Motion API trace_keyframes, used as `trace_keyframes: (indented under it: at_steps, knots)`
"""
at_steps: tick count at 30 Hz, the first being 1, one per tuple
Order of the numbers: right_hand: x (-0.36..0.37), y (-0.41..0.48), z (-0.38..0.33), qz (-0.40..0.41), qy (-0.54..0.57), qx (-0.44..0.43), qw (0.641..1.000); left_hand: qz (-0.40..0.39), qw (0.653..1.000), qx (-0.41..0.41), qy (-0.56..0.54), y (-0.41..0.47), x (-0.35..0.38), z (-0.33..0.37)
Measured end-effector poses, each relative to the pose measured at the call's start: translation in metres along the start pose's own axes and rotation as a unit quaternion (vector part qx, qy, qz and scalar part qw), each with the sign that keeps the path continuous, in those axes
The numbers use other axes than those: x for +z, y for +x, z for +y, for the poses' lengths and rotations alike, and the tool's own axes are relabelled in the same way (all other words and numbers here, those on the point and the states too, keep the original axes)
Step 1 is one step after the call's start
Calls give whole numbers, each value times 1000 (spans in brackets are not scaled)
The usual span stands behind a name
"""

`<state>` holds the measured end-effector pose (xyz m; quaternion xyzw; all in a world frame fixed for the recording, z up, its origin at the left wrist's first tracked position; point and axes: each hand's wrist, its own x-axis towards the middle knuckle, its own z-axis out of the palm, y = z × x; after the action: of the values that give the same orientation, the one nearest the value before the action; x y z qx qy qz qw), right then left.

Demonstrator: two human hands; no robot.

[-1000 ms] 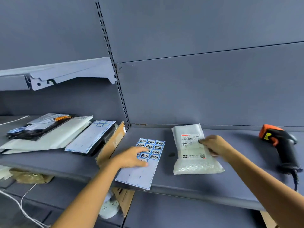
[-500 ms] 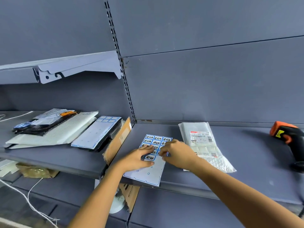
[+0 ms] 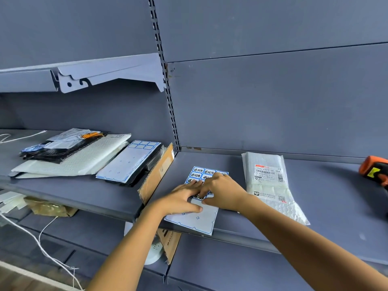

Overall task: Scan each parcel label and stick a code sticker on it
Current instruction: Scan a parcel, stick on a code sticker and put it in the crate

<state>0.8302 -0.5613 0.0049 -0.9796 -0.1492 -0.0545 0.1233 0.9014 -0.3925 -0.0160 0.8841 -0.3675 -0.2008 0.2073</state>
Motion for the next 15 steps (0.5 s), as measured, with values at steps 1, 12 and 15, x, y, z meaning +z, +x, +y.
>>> trace_keyframes:
  at_steps: [1, 12, 15]
  knots:
    - [1, 0, 1, 0, 5, 0, 1000, 1, 1000, -1, -3, 1, 0, -2]
    - [-40, -27, 29, 161, 150, 137, 966, 179, 983, -2, -34, 44, -29, 76]
    - [-58, -55, 57, 208, 159, 218, 940, 185, 982, 39, -18, 61, -14, 118]
